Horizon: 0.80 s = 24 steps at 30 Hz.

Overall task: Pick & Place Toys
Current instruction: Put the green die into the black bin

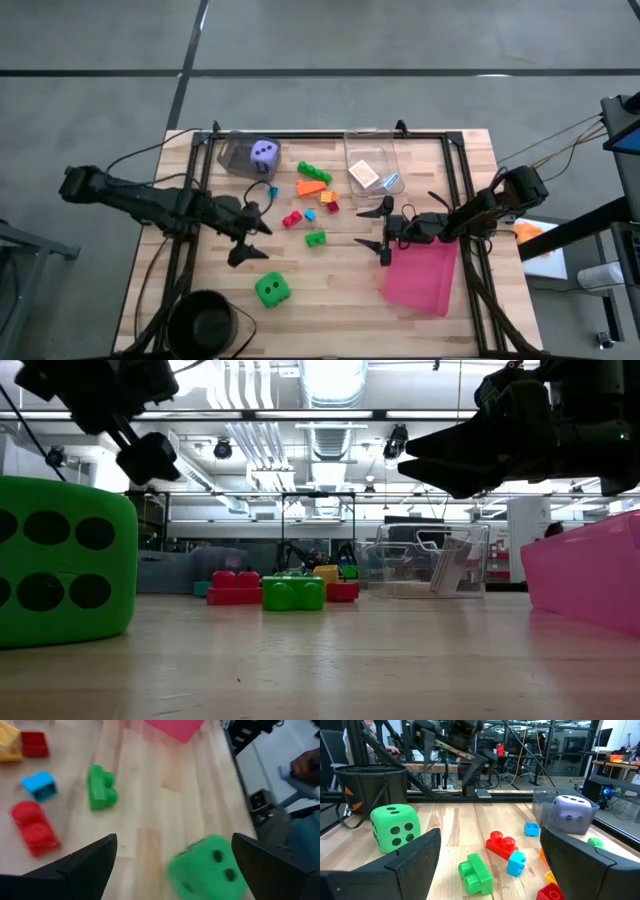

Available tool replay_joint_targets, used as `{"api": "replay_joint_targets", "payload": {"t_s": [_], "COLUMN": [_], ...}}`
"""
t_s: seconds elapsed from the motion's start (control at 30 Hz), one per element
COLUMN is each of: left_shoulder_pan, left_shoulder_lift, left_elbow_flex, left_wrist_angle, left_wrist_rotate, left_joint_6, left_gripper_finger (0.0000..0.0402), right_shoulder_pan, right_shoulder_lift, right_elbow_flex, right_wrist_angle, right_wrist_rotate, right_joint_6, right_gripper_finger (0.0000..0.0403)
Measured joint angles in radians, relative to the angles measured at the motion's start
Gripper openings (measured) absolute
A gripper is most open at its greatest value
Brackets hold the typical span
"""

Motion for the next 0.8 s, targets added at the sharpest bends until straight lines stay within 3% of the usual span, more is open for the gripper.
{"api": "replay_joint_targets", "payload": {"t_s": [0.23,0.33,0.57,0.8], "left_shoulder_pan": [-0.092,-0.118,-0.151,-0.152], "left_shoulder_lift": [0.064,0.133,0.266,0.381], "left_elbow_flex": [0.005,0.005,0.042,0.082], "left_wrist_angle": [-0.011,-0.007,0.041,0.047], "left_wrist_rotate": [0.007,0.071,0.155,0.155], "left_joint_6": [-0.273,-0.340,-0.362,-0.362], "left_gripper_finger": [0.0391,0.0391,0.0391,0.0391], "right_shoulder_pan": [0.000,0.000,0.001,0.001], "right_shoulder_lift": [0.000,0.000,0.000,0.000], "right_elbow_flex": [0.002,0.002,0.002,0.002], "right_wrist_angle": [0.000,-0.001,-0.001,-0.004], "right_wrist_rotate": [0.000,0.000,0.000,0.000], "right_joint_6": [0.002,0.005,0.006,0.010], "right_gripper_finger": [0.0340,0.0340,0.0340,0.0340]}}
